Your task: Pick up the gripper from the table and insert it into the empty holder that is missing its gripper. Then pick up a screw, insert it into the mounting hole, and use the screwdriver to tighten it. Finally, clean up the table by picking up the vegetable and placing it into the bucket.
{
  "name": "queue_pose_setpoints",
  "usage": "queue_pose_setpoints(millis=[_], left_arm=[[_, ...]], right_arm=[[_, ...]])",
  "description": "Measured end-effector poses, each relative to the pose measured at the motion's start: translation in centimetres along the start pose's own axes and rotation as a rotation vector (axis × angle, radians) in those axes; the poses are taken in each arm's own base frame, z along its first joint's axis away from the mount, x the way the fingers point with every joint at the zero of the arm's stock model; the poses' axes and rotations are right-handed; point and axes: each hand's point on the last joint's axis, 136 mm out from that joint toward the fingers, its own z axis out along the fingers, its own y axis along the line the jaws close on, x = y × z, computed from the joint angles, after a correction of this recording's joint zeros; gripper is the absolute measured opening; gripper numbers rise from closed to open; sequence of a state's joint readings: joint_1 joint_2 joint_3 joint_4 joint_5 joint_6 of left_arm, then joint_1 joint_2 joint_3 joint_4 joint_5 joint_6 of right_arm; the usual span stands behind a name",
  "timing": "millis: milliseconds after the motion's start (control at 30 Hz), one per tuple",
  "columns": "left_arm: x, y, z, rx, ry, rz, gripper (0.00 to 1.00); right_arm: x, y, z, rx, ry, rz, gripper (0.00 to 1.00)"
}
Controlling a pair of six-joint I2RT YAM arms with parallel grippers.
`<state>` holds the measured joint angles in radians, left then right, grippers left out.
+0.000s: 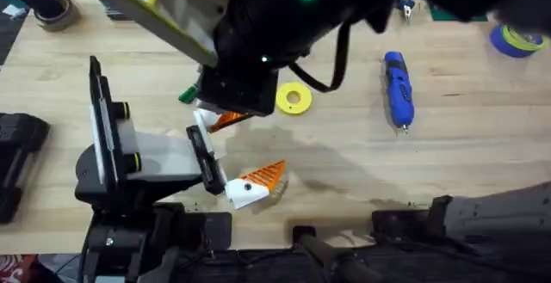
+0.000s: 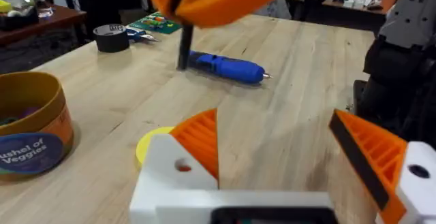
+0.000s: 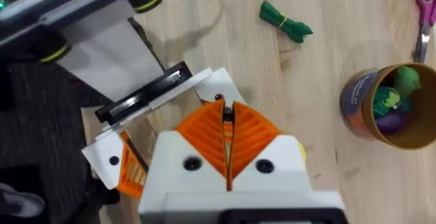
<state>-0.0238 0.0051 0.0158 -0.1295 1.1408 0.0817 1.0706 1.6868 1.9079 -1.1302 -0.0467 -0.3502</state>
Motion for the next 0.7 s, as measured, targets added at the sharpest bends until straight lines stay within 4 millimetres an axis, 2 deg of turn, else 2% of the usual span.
queue_pose_setpoints(millis=[200, 700], left_arm=[[0.0, 0.0, 0.0, 0.000, 0.000, 0.000, 0.985], [0.0, 0.0, 0.0, 0.000, 0.000, 0.000, 0.986]], right_arm=[[0.3, 0.0, 1.2, -0.010, 0.028, -0.001, 0.006], [0.9, 0.9, 2.5, -0.062, 0.035, -0.020, 0.006]])
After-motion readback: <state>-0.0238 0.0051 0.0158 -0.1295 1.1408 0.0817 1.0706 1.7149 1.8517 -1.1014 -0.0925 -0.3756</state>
